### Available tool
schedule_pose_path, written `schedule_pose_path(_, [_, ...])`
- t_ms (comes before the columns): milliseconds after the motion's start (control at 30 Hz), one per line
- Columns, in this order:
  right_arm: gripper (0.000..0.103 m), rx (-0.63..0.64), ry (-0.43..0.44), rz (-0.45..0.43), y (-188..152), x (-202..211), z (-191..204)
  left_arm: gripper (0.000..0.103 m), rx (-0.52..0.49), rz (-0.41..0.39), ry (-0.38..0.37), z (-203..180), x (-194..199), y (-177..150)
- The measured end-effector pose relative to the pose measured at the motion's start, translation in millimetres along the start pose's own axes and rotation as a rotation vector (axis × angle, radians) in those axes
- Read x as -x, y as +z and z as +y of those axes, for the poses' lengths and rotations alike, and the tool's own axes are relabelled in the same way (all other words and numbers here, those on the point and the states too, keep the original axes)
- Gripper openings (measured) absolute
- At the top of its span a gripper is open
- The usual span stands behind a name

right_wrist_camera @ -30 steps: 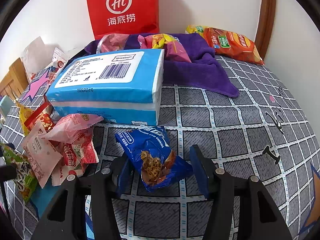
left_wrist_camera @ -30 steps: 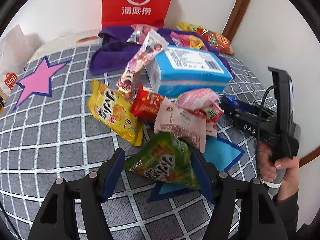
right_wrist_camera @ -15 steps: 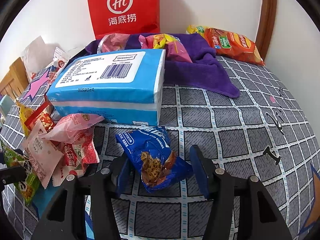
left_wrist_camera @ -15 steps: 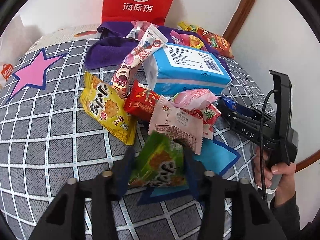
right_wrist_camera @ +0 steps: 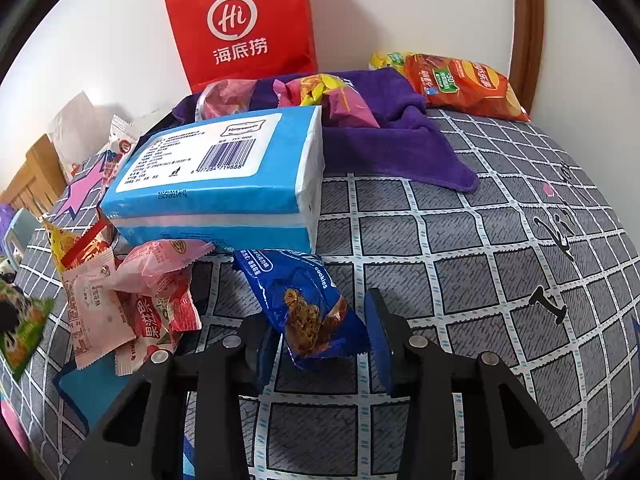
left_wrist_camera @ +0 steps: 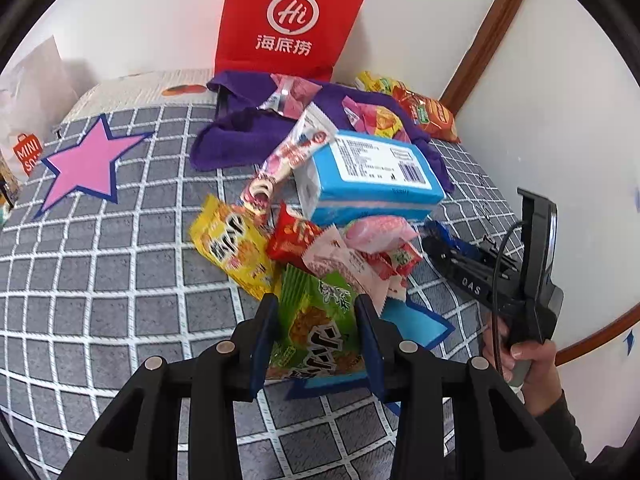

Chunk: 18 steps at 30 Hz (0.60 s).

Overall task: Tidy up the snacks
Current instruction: 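Grasp the green snack bag with left tool while right tool grasps blue candy bag, then carry the green bag and blue bag over the purple towel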

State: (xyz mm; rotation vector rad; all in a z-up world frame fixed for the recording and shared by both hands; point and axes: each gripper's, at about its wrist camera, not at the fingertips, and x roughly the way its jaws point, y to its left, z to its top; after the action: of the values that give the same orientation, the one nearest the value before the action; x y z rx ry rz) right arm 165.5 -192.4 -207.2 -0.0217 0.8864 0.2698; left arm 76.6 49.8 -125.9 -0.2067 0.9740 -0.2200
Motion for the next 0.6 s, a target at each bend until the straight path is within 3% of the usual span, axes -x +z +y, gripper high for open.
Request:
schedule_pose_path(367, [0.035, -0.047, 0.075, -0.014, -1, 3, -7, 0.037, 0.014, -0.026, -0.021, 15, 7, 40])
schedule_pose_path(600, [0.034, -0.021, 0.066, -0.014, -5, 10, -2, 0.037, 0.016, -0.05, -0.033, 24, 10, 70])
